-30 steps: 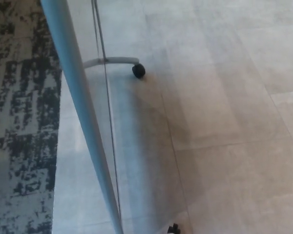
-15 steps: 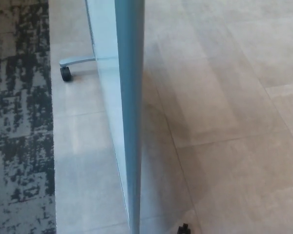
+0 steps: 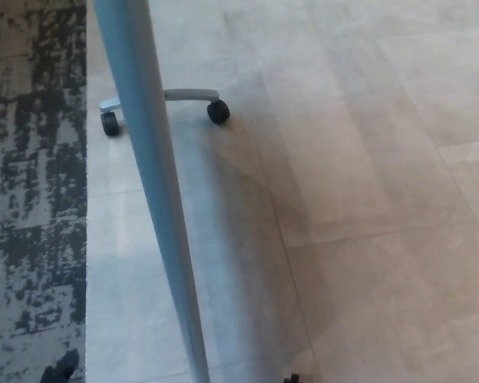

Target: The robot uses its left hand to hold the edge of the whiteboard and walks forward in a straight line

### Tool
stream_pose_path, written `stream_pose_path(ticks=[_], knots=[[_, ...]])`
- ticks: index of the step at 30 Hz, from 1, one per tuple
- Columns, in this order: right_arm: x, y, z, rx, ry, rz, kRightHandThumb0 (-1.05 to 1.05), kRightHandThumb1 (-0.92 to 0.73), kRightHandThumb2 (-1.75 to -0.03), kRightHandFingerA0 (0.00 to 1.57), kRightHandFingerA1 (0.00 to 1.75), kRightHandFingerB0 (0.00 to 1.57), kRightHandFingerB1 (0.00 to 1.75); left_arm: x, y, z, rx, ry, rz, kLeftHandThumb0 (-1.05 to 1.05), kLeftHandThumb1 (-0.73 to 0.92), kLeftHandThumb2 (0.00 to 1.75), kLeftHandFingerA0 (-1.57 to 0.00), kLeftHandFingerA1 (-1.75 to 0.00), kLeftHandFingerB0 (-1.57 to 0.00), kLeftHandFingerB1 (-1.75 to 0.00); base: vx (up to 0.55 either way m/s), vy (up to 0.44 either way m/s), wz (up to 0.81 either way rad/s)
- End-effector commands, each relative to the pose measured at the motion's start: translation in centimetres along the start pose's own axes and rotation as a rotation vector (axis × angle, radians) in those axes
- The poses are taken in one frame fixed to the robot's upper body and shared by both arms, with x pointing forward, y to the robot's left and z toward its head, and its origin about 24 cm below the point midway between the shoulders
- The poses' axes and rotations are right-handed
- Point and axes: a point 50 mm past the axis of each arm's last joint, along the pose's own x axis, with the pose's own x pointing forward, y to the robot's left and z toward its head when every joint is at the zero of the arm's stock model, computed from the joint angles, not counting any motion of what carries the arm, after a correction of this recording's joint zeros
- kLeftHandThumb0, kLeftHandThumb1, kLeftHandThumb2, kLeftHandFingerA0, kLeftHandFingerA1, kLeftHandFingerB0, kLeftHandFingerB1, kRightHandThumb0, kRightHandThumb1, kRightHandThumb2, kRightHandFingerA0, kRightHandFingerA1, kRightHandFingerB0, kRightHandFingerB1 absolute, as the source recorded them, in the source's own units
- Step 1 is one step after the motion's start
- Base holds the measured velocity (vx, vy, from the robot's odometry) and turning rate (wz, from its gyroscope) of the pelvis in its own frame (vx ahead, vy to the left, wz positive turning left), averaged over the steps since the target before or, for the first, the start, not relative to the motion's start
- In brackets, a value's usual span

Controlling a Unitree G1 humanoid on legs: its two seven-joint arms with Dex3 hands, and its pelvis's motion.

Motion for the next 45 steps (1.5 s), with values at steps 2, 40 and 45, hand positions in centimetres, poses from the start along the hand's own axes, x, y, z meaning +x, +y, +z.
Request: stream_pose_path(ticks=[2,40,45], knots=[[-0.3,-0.3,-0.5,0.022,0.026,0.003,-0.44,-0.49,-0.56,0.2,0.53,0.09,0.29,-0.7,0.9,-2.2,0.058,0.104,0.029,-0.87,0.47,0.56,-0.07,-0.67,-0.12,-0.35,0.0,0.0,0.0],[-0.5,0.5,-0.5,0.041,0.007,-0.01,-0.43,-0.48,-0.55,0.26,0.53,0.17,0.31,-4.8,-2.4,10.2,0.119,-0.287,-0.27,-1.05,0.48,0.76,0.0,0.0,0.0,-0.08,0.0,0.0,0.0],[-0.5,0.7,-0.6,0.019,0.004,-0.013,-0.51,-0.36,-0.72,0.26,0.58,0.14,0.42,-5.0,-2.3,10.4,0.12,-0.287,-0.27,-1.04,0.57,0.61,0.0,0.0,0.0,-0.1,0.0,0.0,0.0]])
